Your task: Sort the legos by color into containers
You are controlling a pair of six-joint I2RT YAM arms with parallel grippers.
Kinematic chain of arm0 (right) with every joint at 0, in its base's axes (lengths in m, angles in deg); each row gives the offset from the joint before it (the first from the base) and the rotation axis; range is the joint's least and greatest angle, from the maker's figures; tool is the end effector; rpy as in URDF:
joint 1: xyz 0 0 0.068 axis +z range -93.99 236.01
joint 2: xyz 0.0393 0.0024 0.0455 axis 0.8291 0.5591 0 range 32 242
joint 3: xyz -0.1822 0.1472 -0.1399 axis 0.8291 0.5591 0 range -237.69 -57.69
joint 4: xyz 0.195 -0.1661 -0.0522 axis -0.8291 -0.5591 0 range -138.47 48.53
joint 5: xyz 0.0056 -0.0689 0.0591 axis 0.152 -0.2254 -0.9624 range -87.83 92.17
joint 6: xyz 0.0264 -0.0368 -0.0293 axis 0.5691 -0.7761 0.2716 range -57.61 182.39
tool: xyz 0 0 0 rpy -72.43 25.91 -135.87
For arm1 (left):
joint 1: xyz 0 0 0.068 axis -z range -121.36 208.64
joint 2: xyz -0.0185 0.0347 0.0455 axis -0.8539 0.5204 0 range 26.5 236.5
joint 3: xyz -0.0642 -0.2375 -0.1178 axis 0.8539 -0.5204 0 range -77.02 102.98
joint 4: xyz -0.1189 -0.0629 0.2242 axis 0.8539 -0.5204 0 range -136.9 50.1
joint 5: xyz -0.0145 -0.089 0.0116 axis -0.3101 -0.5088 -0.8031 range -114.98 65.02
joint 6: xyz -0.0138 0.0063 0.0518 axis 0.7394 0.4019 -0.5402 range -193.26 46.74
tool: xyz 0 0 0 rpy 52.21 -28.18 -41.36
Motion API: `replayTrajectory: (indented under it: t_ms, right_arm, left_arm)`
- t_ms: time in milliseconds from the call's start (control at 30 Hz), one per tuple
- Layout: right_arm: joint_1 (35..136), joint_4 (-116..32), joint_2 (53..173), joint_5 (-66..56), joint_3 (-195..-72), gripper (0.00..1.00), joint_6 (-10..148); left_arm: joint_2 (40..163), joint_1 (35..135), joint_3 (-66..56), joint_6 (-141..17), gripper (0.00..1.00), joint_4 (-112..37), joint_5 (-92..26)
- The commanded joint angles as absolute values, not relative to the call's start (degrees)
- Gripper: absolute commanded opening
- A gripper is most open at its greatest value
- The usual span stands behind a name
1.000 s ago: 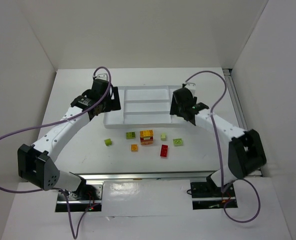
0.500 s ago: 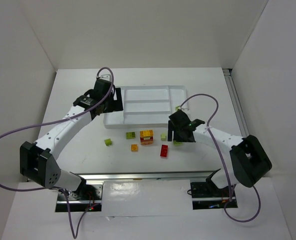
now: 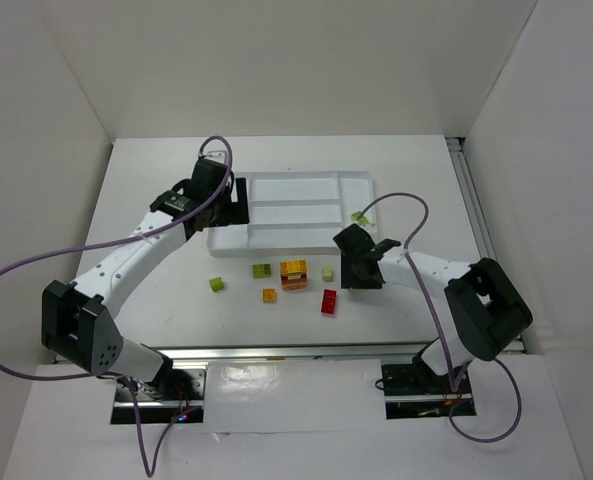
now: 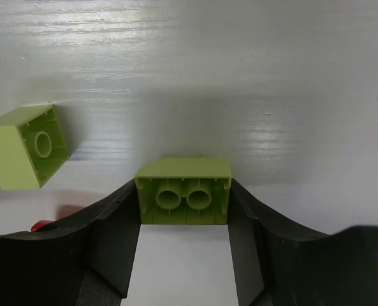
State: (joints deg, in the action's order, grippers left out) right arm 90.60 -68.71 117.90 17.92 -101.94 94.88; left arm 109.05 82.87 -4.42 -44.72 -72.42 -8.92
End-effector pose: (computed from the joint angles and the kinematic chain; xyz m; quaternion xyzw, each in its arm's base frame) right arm 0.2220 0.1414 0.1577 0.0072 0.9741 -0.0120 0.2256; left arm 0.2933 -0.1213 0.3188 -0.0903 0.9035 -0.0629 0.4143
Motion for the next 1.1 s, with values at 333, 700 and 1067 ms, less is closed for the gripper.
replayTrajectory:
  t_ms: [333,700,1067]
  right_arm:
    - [84.75,-66.88,121.35,30.03,-121.4,0.57,87.63]
    - [76.49,-65.1,146.33,26.52,-148.71,0.85,84.19]
    - [85.17,-62.82,123.95,23.9,-124.34,0.67,87.96]
  left_arm:
    - [108.07,83.16,-2.57,-45.75,1.0,-71.9,-9.59]
    - [107.54,83.69,-1.96,-45.75,1.0,-73.57,-8.36]
    - [107.71,83.69,-3.1,-45.22,1.0,-74.18,-4.67]
